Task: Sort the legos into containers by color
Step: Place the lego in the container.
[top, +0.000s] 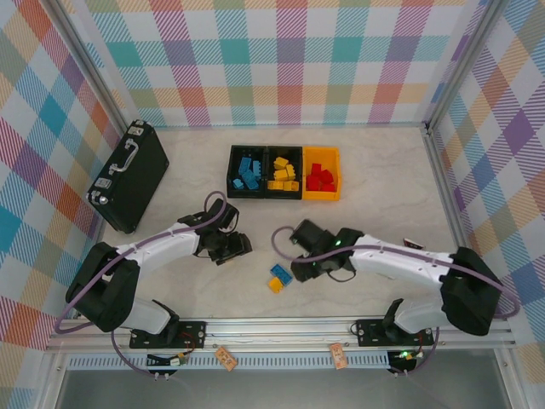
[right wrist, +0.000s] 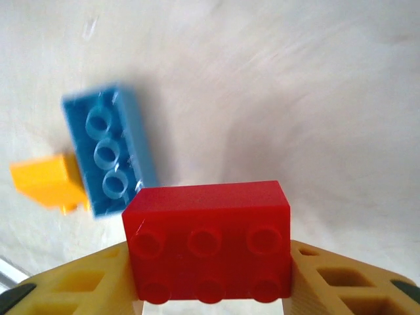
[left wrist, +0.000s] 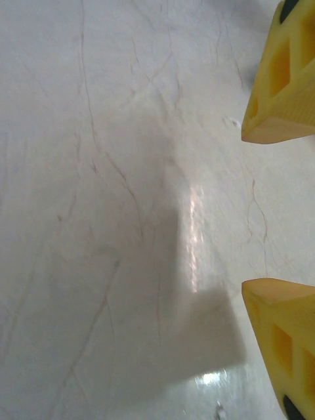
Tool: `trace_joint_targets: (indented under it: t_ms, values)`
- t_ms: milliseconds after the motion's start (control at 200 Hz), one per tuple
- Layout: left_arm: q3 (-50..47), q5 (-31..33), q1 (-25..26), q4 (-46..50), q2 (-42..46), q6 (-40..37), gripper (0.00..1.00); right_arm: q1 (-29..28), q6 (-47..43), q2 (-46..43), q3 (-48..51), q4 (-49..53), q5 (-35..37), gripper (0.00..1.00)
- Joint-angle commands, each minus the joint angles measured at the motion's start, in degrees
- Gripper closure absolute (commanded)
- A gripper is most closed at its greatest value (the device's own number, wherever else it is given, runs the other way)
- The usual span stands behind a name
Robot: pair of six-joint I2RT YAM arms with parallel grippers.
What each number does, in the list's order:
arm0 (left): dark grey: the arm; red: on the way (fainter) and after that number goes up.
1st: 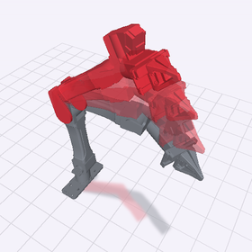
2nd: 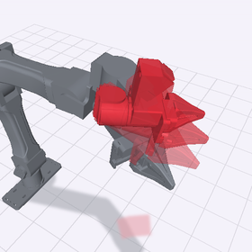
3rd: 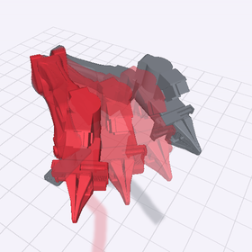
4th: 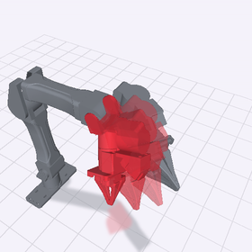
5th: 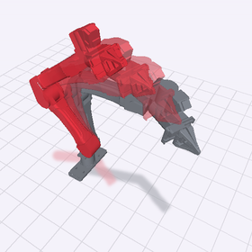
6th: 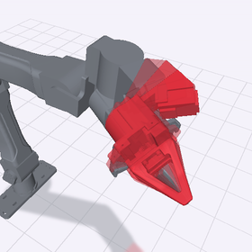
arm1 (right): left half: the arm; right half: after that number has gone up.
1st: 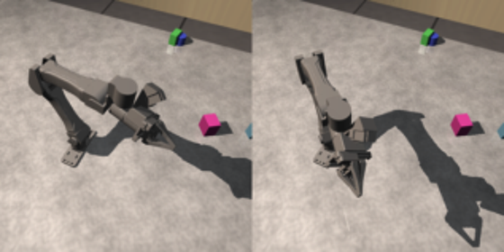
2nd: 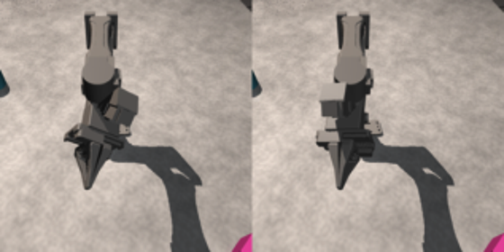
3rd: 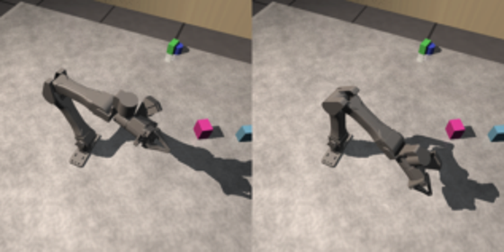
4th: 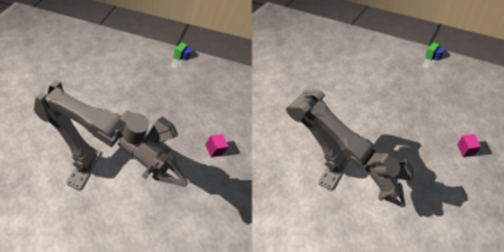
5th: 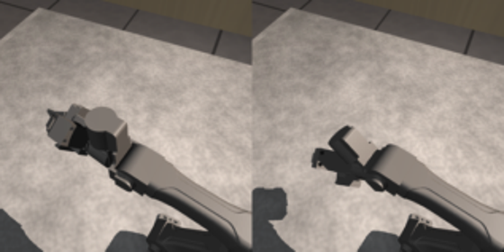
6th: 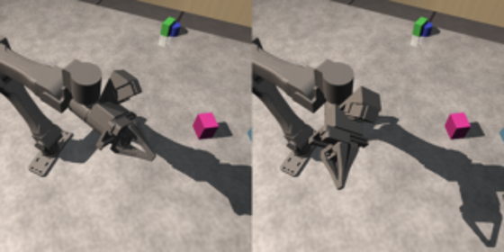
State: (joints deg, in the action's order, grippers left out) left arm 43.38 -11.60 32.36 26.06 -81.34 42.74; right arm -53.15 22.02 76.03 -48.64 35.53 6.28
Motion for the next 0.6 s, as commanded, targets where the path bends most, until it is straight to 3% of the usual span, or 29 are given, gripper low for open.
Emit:
trace_joint_targets:
  t_ms: [0,265,595]
  values:
    - [2.44,-0.60,1.32,-3.58,1.33,1.68,0.44,6.82,1.01,-2.43,-3.72,1.53,-3.15,0.49]
    - [6.11,1.60,3.42,-5.49,0.19,2.35,0.44,20.42,1.43,5.03,-17.43,1.74,-4.71,0.49]
    - [9.04,3.77,4.28,-6.60,0.17,2.53,0.44,29.83,0.00,23.35,-36.19,2.20,-3.18,0.48]
